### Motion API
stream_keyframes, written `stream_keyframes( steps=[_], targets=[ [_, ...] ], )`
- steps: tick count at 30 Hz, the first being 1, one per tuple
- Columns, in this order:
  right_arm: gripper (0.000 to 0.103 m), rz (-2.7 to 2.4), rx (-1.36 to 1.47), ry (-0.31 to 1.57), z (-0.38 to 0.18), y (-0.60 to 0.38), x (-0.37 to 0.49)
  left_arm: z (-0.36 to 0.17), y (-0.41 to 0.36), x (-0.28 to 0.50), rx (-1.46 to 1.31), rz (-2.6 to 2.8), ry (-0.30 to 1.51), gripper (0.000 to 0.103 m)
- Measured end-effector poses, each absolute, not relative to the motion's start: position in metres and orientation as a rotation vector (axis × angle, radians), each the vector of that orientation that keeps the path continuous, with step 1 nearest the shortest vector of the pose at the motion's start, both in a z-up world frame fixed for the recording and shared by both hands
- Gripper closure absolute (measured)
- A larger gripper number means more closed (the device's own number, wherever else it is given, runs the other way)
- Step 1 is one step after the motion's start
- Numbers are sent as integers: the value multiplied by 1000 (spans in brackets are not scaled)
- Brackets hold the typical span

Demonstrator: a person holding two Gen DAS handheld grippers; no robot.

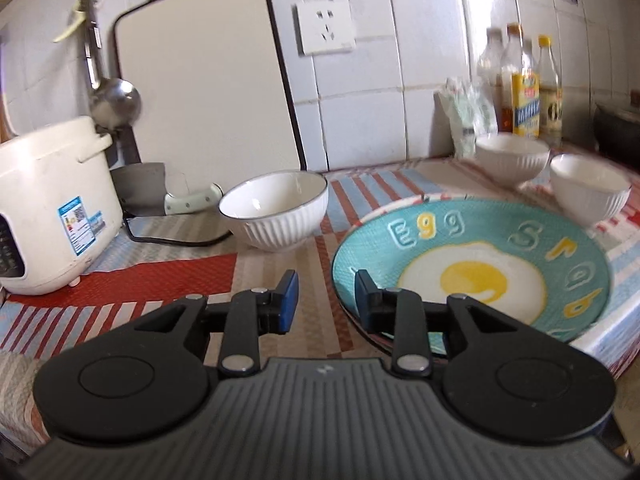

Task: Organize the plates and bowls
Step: 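Lower the teal egg plate onto the pink plate and open both grippers, then move both grippers to the nearer white ribbed bowl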

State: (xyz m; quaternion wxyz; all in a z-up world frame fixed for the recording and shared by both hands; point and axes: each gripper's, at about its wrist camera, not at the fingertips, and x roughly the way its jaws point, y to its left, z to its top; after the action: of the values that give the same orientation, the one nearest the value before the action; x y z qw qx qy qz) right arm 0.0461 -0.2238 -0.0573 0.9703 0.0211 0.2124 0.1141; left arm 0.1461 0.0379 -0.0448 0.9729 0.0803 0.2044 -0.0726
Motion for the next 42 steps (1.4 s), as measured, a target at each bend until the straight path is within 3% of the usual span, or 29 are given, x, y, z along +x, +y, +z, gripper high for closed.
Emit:
stream_keyframes(
  steps=[6, 10, 13, 17, 22, 29, 38, 42],
  targets=[
    [42, 182, 102, 383, -56, -248, 23, -22, 48, 111, 93, -200, 350, 69],
    [34, 160, 19, 339, -48, -253, 10, -5, 38, 93, 69, -304, 338, 63],
    [22, 145, -50, 313, -40, -257, 5, 2, 19, 83, 79, -386, 337, 60],
    [19, 126, -134, 310, -30, -264, 1, 8, -12, 74, 94, -505, 360, 57],
    [9, 135, -202, 303, -24, -278, -3, 16, -52, 76, 93, -629, 396, 42],
    [6, 191, -213, 307, -37, -310, 9, 19, -111, 107, 78, -707, 474, 22],
    [3, 234, -153, 333, -63, -339, 65, 8, -157, 192, 35, -676, 700, 21],
    [3, 234, -119, 348, -73, -346, 90, 2, -167, 224, 10, -631, 772, 25]
  ],
)
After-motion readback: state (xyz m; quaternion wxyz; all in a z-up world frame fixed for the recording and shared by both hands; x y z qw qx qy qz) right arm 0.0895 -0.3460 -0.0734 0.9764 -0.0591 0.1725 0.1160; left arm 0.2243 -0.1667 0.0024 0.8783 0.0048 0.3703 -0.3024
